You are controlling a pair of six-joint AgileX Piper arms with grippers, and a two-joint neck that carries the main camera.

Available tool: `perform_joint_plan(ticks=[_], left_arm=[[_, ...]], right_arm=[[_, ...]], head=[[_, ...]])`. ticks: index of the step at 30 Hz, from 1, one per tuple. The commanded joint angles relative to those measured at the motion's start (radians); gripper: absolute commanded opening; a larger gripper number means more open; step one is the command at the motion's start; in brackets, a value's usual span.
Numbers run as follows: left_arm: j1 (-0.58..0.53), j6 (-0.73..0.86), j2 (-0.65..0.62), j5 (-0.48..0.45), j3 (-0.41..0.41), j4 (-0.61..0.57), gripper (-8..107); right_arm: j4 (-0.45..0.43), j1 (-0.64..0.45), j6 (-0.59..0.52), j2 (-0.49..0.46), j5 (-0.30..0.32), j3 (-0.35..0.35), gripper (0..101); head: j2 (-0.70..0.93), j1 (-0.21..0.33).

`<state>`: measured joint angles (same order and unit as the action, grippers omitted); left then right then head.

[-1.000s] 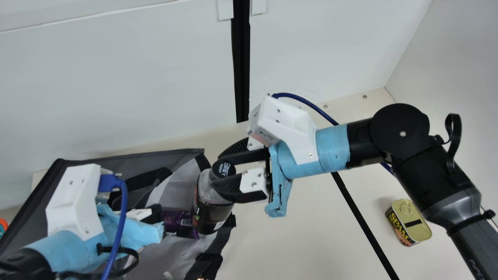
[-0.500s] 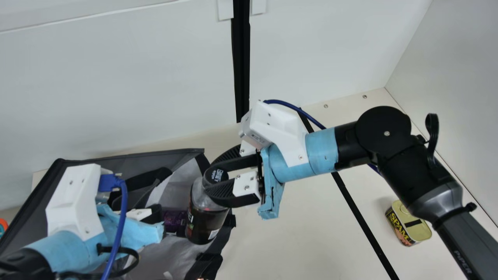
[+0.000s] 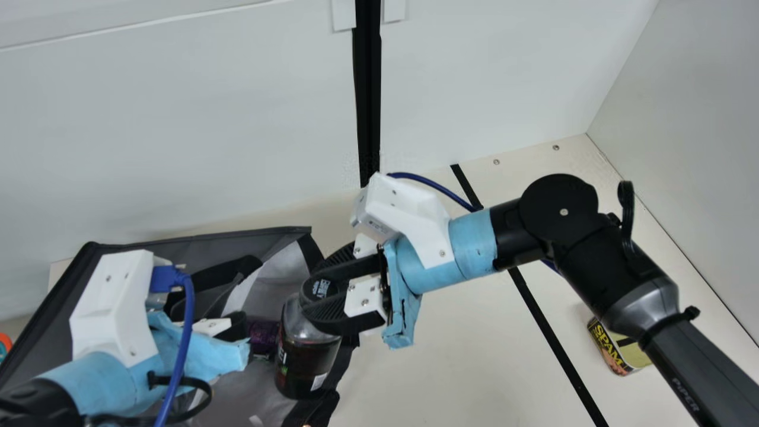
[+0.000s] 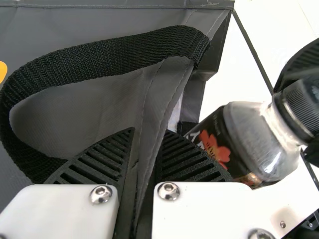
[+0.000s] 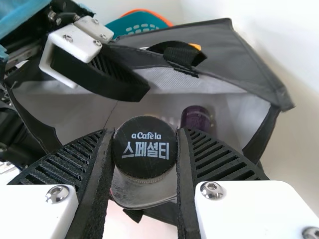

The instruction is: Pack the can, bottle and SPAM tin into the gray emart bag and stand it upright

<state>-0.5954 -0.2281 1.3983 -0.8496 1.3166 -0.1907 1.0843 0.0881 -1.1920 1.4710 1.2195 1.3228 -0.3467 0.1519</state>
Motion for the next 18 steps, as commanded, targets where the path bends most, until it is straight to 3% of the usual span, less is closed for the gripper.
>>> perform_joint_plan(ticks=[1,12,18], left_arm=[[0.0,0.0,0.0,0.0,0.0,0.0,-8],[0.0,0.0,0.0,0.0,0.0,0.0,-8],[0.0,0.0,0.0,0.0,0.0,0.0,-8]], right_arm=[[0.005,0.003,0.002,0.005,0.001,-0.003,0],[0.045,0.022,0.002,0.056,0.001,0.008,0],[0.07,0.061,-0.003,0.085,-0.033,0.003,0]], head=[[-0.002,0.023],[-0.002,0.023],[-0.002,0.023]])
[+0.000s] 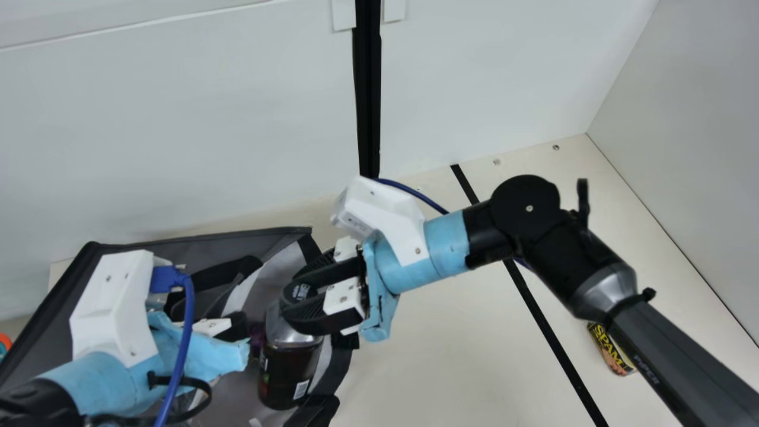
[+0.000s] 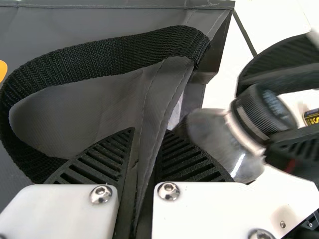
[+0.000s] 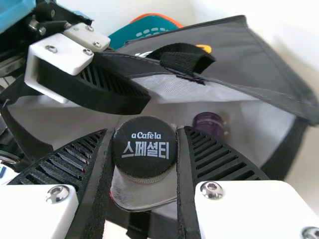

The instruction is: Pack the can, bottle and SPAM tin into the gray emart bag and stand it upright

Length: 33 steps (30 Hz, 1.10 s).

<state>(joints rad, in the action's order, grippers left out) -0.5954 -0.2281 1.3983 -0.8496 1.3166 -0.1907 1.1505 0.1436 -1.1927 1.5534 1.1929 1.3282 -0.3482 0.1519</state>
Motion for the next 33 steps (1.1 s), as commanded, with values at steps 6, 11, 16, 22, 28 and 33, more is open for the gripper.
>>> perform_joint_plan(ticks=[6,11,16,22,28,33], left_arm=[[0.0,0.0,0.0,0.0,0.0,0.0,-8],[0.0,0.0,0.0,0.0,0.0,0.0,-8],[0.0,0.0,0.0,0.0,0.0,0.0,-8],[0.0,0.0,0.0,0.0,0.0,0.0,-8],[0.0,0.0,0.0,0.0,0.0,0.0,-8],[0.0,0.0,0.0,0.0,0.0,0.0,-8]], right_arm=[[0.023,0.044,-0.014,0.028,-0.04,-0.021,0],[0.032,0.071,-0.025,0.049,-0.064,-0.039,0],[0.035,0.092,-0.035,0.072,-0.086,-0.055,0],[0.033,0.116,-0.043,0.106,-0.11,-0.056,0],[0.028,0.132,-0.039,0.135,-0.128,-0.038,0],[0.021,0.139,-0.037,0.147,-0.134,-0.022,10]], head=[[-0.001,0.023],[-0.001,0.023],[-0.001,0.023],[-0.001,0.023],[-0.001,0.023],[-0.001,0.023]])
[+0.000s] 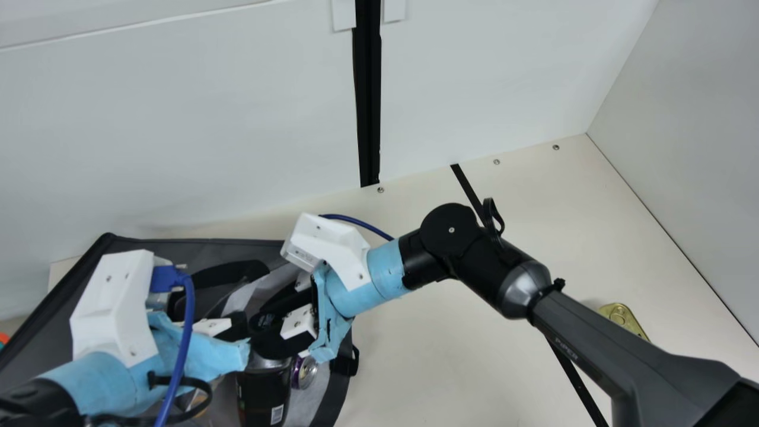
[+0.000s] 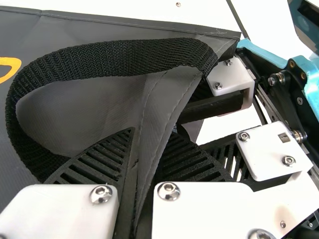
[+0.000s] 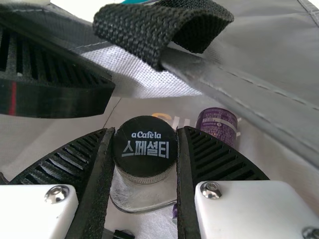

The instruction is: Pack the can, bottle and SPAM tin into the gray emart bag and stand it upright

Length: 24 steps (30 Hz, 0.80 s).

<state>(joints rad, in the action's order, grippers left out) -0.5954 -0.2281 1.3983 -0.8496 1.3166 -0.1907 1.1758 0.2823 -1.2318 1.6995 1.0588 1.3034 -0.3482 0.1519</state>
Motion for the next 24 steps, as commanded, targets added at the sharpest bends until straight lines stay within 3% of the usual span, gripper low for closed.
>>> perform_joint_plan(ticks=[1,24], left_arm=[[0.0,0.0,0.0,0.0,0.0,0.0,-8],[0.0,0.0,0.0,0.0,0.0,0.0,-8]], right_arm=[[-0.006,0.002,0.003,0.002,0.0,0.005,13],[-0.041,-0.003,0.001,-0.01,0.0,0.02,90]], head=[[-0.001,0.023],[-0.001,0.023]])
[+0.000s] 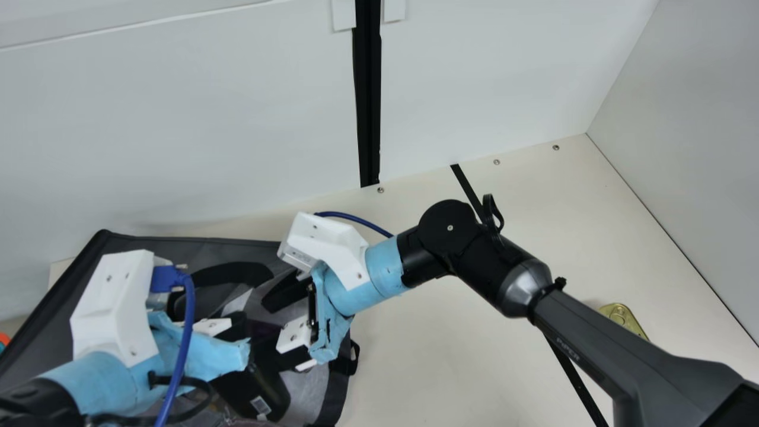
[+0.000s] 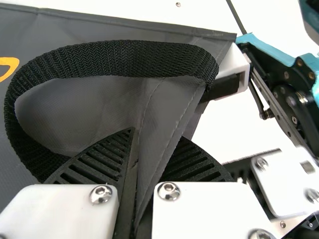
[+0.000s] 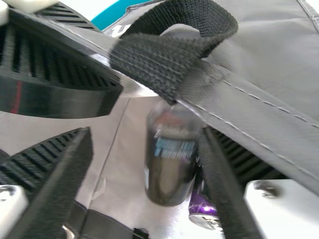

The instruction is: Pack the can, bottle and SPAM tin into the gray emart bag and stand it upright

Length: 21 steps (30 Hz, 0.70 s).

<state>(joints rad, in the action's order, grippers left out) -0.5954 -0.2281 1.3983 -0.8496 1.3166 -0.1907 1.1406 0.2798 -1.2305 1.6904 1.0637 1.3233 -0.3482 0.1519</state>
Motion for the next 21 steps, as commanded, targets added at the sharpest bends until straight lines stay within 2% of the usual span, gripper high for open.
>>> perform_joint_plan(ticks=[1,9,21], left_arm=[[0.0,0.0,0.0,0.0,0.0,0.0,-8],[0.0,0.0,0.0,0.0,0.0,0.0,-8],[0.0,0.0,0.0,0.0,0.0,0.0,-8]], right_arm=[[-0.007,-0.002,0.0,-0.003,-0.005,0.001,94],[-0.034,-0.024,0.002,-0.035,0.008,-0.004,95],[-0.076,-0.094,-0.003,-0.121,0.061,-0.032,95]], head=[[-0.001,0.023],[-0.001,0.023],[-0.001,0.023]])
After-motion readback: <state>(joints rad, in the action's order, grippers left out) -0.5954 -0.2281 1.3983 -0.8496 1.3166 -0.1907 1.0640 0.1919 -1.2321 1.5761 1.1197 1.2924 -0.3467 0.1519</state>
